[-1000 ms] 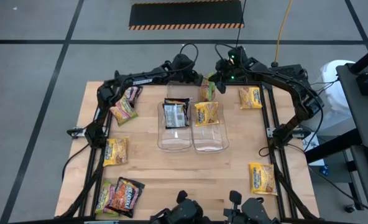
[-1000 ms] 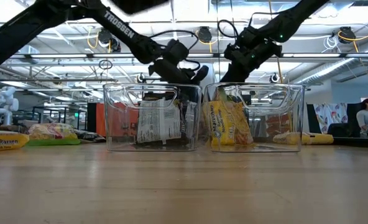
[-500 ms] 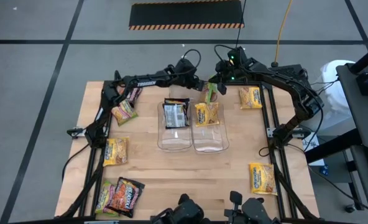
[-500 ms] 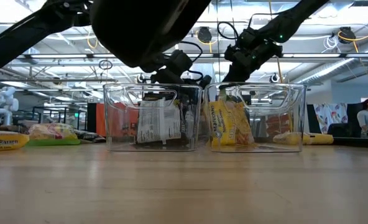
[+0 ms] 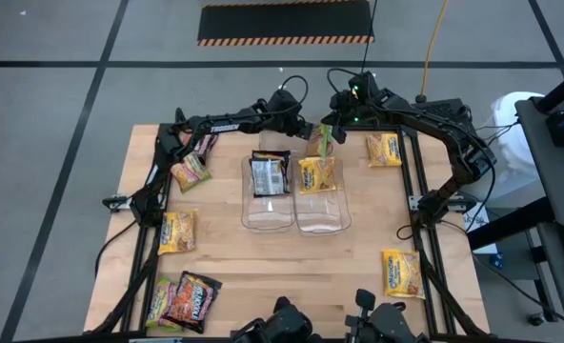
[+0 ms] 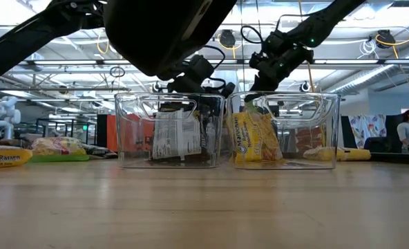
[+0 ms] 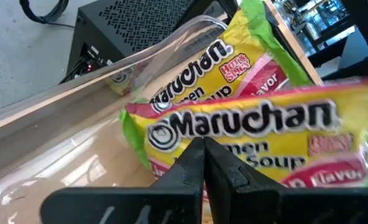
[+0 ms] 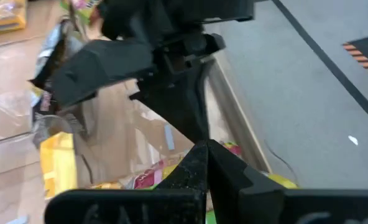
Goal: Sort Maruchan noodles
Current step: Put the green noodle pack into the top transparent bin, then put the yellow noodle pack into the right transparent bin
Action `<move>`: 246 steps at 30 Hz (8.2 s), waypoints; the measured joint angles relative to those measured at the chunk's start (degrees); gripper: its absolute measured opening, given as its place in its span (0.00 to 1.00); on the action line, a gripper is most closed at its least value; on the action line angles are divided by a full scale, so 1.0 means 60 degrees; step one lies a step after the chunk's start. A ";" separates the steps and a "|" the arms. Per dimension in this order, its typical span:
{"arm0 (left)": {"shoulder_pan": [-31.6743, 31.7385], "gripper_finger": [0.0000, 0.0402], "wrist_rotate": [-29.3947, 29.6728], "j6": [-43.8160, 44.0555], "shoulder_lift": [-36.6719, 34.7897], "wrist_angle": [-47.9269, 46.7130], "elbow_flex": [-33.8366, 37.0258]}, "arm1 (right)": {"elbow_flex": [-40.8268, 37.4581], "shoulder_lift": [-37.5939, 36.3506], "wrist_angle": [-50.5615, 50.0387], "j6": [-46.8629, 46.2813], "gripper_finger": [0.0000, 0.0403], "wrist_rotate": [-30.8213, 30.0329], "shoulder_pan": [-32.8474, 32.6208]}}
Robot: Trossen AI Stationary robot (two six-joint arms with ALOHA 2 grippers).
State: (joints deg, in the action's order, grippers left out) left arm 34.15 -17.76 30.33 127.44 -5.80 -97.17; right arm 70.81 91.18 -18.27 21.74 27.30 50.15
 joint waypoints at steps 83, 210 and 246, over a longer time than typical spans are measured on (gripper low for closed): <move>-0.0725 0.02 0.3475 -0.3027 -0.9334 -1.2779 0.0000 | -0.5255 -0.4677 -0.4574 0.3350 0.25 -0.5561 -0.1097; -0.0726 0.02 0.3486 -0.3020 -0.9326 -1.2995 0.0004 | 0.0801 -0.3892 -0.4754 -0.0882 0.00 -0.9772 -0.8329; -0.1096 0.02 0.3472 -0.2828 -0.9329 -1.3158 0.0004 | 0.0798 -0.1256 -0.5129 0.0851 0.00 -0.5768 -0.6918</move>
State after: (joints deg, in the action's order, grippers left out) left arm 27.58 3.07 13.36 71.46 -84.75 -97.14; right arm 75.59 83.64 -49.05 26.85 -7.31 8.64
